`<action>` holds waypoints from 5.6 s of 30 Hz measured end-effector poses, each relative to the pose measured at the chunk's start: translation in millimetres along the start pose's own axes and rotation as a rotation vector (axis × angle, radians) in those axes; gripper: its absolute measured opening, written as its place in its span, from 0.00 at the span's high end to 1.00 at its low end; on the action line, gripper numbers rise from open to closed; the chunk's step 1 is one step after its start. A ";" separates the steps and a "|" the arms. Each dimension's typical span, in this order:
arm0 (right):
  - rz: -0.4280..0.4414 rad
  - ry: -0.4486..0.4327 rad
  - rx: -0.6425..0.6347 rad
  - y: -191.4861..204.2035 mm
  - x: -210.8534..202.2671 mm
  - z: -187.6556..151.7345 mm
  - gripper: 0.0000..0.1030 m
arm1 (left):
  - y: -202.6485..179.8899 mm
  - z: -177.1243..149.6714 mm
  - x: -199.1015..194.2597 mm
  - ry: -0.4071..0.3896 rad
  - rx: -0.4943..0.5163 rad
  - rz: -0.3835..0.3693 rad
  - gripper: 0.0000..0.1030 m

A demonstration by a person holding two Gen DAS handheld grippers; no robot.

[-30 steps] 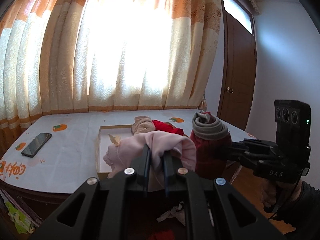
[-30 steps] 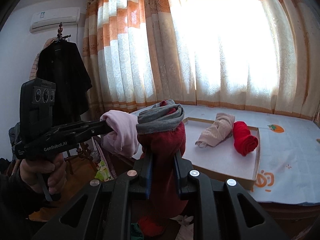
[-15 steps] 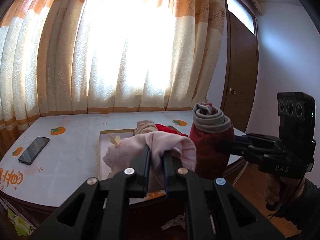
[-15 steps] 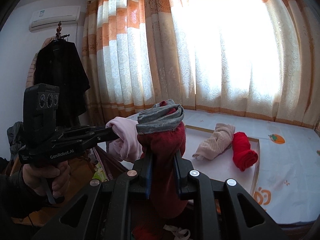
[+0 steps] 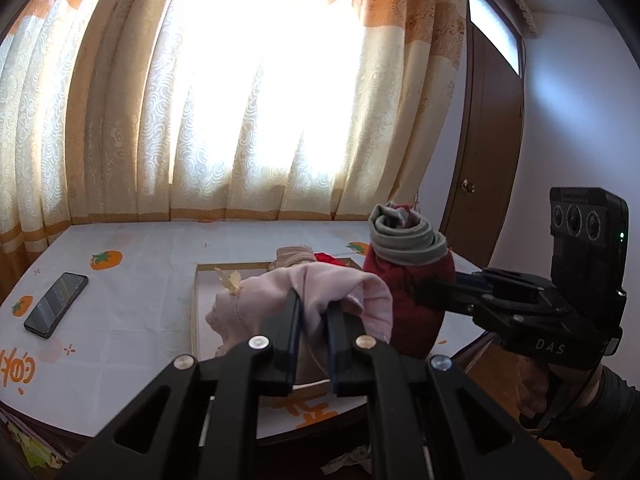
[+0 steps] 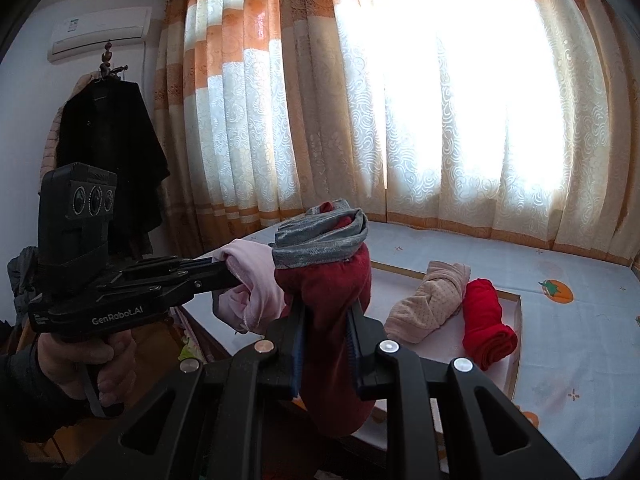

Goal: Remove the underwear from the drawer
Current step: 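Carry the dark red sock with the right gripper while the left gripper carries the pink garment to the tray, then drop the red sock into the tray with the right gripper while the left releases the pink garment, then move both tools back down into the open drawer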

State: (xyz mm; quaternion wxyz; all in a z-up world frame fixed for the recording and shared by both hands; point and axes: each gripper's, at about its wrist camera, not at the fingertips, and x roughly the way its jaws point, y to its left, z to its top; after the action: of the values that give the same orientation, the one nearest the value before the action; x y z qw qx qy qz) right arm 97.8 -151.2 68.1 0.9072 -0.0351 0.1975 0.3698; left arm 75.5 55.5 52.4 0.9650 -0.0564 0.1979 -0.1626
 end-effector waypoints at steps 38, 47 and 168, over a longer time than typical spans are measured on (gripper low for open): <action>-0.051 0.230 0.159 -77.0 151.1 39.1 0.81 | 100.4 29.7 139.4 0.259 -0.353 -0.059 0.91; -0.100 0.275 0.182 -93.7 188.7 41.3 0.81 | 119.1 35.6 184.0 0.309 -0.359 -0.013 0.91; -0.004 0.350 0.096 19.3 -148.3 -107.3 0.29 | 4.5 -149.2 4.3 0.320 -0.037 0.205 0.01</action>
State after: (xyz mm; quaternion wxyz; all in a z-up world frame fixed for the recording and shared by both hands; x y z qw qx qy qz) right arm -47.3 -257.2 28.0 0.8603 -0.0561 0.3698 0.3464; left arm 20.8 51.6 -86.5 0.9315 -0.0270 0.3565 -0.0665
